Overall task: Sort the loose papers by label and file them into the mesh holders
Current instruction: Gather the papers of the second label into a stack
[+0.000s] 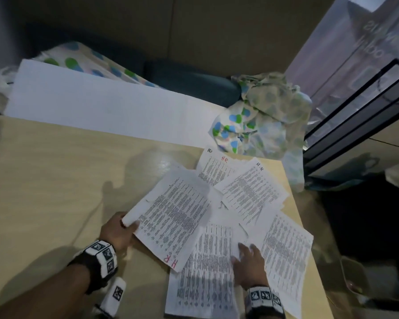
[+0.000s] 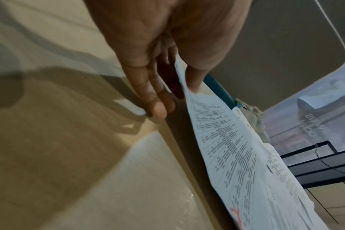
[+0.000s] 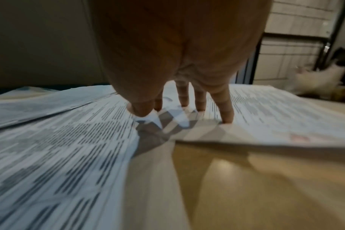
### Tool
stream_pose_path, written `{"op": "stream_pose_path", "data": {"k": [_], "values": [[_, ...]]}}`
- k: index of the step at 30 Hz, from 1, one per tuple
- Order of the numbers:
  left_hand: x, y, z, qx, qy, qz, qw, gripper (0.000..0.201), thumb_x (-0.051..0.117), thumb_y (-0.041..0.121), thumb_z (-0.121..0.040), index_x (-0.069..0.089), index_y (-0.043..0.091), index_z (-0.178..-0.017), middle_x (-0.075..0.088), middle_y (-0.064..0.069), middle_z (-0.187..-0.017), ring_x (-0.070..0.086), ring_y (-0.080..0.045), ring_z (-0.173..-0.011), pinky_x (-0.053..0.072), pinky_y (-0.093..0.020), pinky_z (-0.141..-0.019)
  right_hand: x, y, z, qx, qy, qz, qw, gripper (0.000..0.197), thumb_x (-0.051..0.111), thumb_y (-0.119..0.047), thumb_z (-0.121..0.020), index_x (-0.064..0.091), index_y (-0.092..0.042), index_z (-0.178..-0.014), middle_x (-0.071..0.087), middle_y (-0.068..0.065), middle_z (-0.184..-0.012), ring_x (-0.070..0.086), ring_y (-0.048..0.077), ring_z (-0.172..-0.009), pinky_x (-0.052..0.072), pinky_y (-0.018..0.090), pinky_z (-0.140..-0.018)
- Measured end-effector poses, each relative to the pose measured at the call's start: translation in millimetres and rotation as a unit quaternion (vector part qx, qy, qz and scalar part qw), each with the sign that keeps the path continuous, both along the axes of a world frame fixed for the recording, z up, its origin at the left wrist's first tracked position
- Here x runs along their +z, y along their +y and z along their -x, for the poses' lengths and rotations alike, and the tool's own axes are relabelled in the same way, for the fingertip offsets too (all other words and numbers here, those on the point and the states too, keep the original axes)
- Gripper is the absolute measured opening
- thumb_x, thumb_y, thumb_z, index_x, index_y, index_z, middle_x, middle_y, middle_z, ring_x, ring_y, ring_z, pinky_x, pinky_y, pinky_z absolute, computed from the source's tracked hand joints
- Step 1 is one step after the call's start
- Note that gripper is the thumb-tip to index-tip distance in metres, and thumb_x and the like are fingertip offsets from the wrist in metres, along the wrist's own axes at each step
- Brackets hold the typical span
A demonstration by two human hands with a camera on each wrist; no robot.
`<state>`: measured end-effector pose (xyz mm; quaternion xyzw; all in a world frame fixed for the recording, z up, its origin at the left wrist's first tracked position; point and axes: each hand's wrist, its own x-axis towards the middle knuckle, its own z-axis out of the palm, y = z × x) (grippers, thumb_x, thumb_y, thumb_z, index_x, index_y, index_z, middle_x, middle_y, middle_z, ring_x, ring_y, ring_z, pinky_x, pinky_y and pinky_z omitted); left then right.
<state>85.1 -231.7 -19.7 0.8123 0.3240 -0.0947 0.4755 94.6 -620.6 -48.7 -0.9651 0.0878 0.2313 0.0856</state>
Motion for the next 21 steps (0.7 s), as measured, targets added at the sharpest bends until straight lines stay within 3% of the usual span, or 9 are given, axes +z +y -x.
{"op": "stream_pose_path", "data": {"k": [2,4,7,11,14,16,17,19,21], "values": [[1.8,-1.4,-0.9,-0.018,0.008,-0.019,1.0,0.024,0.062,0.022,-0.088,0.062,0.011,-0.109,0.07,-0.014,-0.101,0.062,-0.026,-0.083,0.042,-0.028,-0.07,15.4,1.7,-8.9,0.042,-0.004,0.009,0.999,0.048,0.044,-0.031,-0.096,0.035,-0.025,-0.143,0.019,0.006,-0.157,0.022,0.032,-0.142,0.029,0.048,-0.114],[9.4,-4.0,-3.8,-0.009,-0.036,-0.016,0.999,0.021,0.058,0.013,-0.089,0.062,0.007,-0.109,0.069,-0.016,-0.103,0.061,-0.026,-0.086,0.039,-0.027,-0.074,33.7,5.1,-19.7,0.021,-0.01,-0.024,0.999,0.047,0.046,-0.02,-0.097,0.036,-0.024,-0.143,0.011,0.008,-0.159,0.031,0.032,-0.139,0.034,0.044,-0.112],[25.4,-8.4,-14.2,-0.017,-0.142,-0.033,0.989,0.02,0.059,0.005,-0.088,0.064,0.004,-0.107,0.069,-0.013,-0.101,0.061,-0.025,-0.087,0.04,-0.026,-0.077,63.9,32.3,-37.6,0.05,-0.134,-0.077,0.987,0.07,0.064,-0.038,-0.087,0.029,-0.025,-0.146,0.009,0.002,-0.161,0.03,0.022,-0.14,0.032,0.04,-0.113],[60.9,-16.7,-31.0,-0.143,-0.283,-0.057,0.947,0.014,0.058,0.001,-0.086,0.068,0.009,-0.091,0.064,-0.002,-0.089,0.059,-0.018,-0.08,0.042,-0.025,-0.072,110.0,119.1,-59.0,0.298,-0.297,-0.094,0.902,0.085,0.074,-0.046,-0.073,0.029,-0.028,-0.143,0.025,-0.003,-0.156,0.022,0.012,-0.141,0.013,0.042,-0.118],[92.4,-26.2,-36.4,-0.23,-0.353,-0.022,0.907,0.016,0.055,0.025,-0.083,0.067,0.016,-0.087,0.06,0.009,-0.086,0.058,-0.006,-0.079,0.046,-0.014,-0.071,134.8,170.5,-75.5,0.361,-0.348,-0.106,0.859,0.057,0.067,-0.044,-0.075,0.051,-0.028,-0.127,0.056,-0.007,-0.135,0.042,0.014,-0.133,0.017,0.046,-0.118],[102.7,-28.0,-37.8,-0.231,-0.38,-0.016,0.896,0.013,0.055,0.025,-0.083,0.065,0.02,-0.089,0.059,0.012,-0.088,0.058,-0.002,-0.082,0.045,-0.01,-0.071,147.9,183.4,-84.7,0.346,-0.358,-0.147,0.855,0.021,0.065,-0.035,-0.081,0.066,-0.027,-0.1,0.071,-0.01,-0.101,0.063,0.012,-0.105,0.036,0.045,-0.108],[102.6,-25.9,-38.6,-0.218,-0.39,-0.018,0.894,0.011,0.057,0.018,-0.084,0.063,0.025,-0.092,0.059,0.012,-0.09,0.057,0.0,-0.083,0.045,-0.009,-0.071,154.5,184.4,-88.1,0.321,-0.343,-0.174,0.865,0.01,0.066,-0.031,-0.083,0.068,-0.026,-0.092,0.072,-0.01,-0.09,0.067,0.012,-0.09,0.048,0.042,-0.096],[95.4,-16.6,-36.7,-0.19,-0.368,-0.031,0.91,0.028,0.06,0.014,-0.086,0.056,0.04,-0.096,0.059,0.016,-0.096,0.058,0.002,-0.086,0.045,-0.009,-0.07,164.3,178.0,-94.1,0.255,-0.299,-0.223,0.892,0.005,0.066,-0.027,-0.085,0.068,-0.026,-0.089,0.072,-0.007,-0.084,0.067,0.014,-0.077,0.054,0.033,-0.073],[86.5,-6.5,-31.7,-0.164,-0.316,-0.021,0.934,0.037,0.063,0.016,-0.086,0.05,0.048,-0.099,0.061,0.019,-0.101,0.058,0.005,-0.089,0.044,-0.011,-0.072,172.9,168.4,-100.0,0.194,-0.294,-0.283,0.892,0.004,0.065,-0.021,-0.085,0.068,-0.024,-0.087,0.072,-0.006,-0.08,0.066,0.013,-0.074,0.054,0.031,-0.065]]}}
